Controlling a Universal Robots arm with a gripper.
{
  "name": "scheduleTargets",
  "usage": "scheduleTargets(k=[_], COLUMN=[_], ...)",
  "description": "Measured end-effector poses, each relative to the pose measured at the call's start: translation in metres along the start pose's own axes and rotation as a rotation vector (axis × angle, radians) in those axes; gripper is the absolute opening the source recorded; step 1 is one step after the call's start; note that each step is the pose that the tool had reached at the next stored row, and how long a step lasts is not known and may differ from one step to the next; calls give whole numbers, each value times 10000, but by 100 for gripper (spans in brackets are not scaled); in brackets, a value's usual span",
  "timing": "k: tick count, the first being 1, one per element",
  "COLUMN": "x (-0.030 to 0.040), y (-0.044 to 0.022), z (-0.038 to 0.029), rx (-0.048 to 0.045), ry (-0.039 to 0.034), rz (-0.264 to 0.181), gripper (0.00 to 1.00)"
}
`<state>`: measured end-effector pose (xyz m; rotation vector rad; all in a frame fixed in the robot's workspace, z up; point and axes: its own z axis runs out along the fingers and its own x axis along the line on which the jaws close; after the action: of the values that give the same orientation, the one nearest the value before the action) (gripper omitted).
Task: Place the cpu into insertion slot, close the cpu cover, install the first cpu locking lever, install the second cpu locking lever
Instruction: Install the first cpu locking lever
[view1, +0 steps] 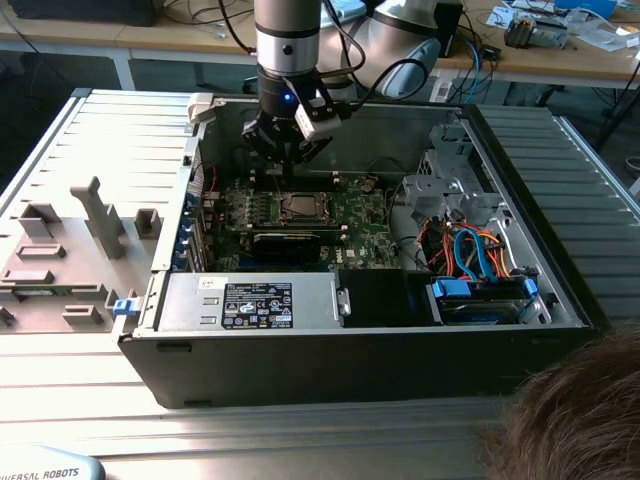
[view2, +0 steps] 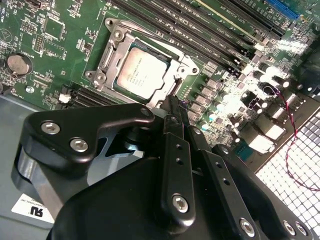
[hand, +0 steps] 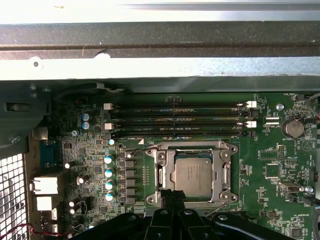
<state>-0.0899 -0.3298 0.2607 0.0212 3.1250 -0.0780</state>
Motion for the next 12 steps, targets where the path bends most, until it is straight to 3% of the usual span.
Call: scheduleTargets(k=[12], x=[24], y=[0], z=[-1], rx=[1], ry=[0], rz=[-1], gripper=[11])
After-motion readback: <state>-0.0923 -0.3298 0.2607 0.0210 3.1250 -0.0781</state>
